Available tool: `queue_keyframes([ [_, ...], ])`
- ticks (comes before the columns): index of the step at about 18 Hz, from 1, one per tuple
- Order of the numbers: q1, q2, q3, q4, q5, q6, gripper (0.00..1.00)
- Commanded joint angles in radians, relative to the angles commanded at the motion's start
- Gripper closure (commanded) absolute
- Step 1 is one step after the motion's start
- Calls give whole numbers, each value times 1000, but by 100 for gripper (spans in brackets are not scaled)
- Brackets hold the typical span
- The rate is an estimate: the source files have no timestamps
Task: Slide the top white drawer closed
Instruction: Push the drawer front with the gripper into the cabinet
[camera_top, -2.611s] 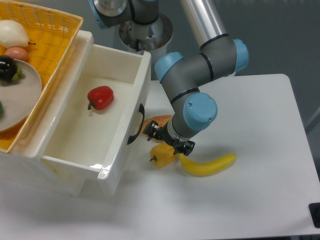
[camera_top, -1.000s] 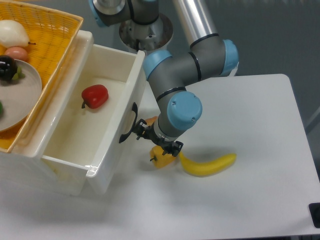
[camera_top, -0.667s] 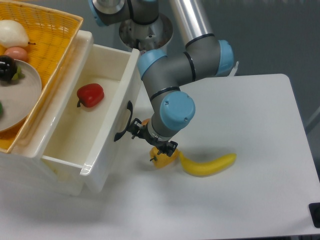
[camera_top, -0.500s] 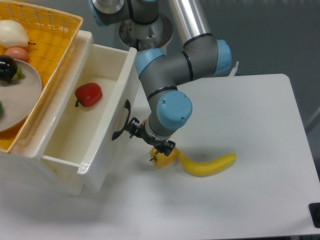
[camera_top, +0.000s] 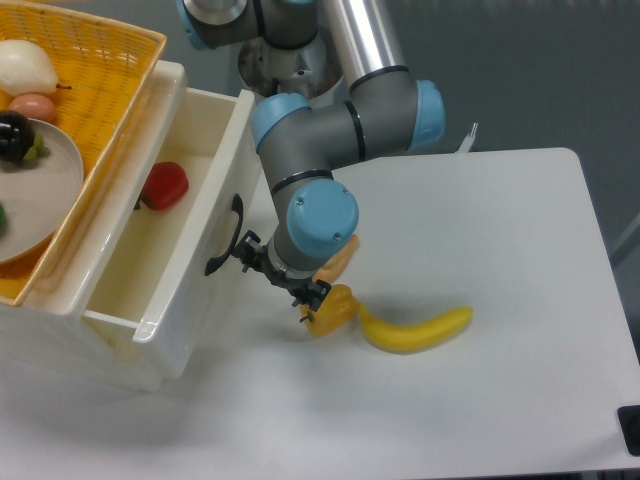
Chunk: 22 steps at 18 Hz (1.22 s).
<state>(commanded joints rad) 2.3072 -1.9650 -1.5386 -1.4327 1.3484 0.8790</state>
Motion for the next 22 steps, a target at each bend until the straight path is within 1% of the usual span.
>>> queue_keyframes([
  [8, -41, 0, 0, 6, 2, -5, 0],
  [22, -78, 9, -2, 8, 3, -2, 0],
])
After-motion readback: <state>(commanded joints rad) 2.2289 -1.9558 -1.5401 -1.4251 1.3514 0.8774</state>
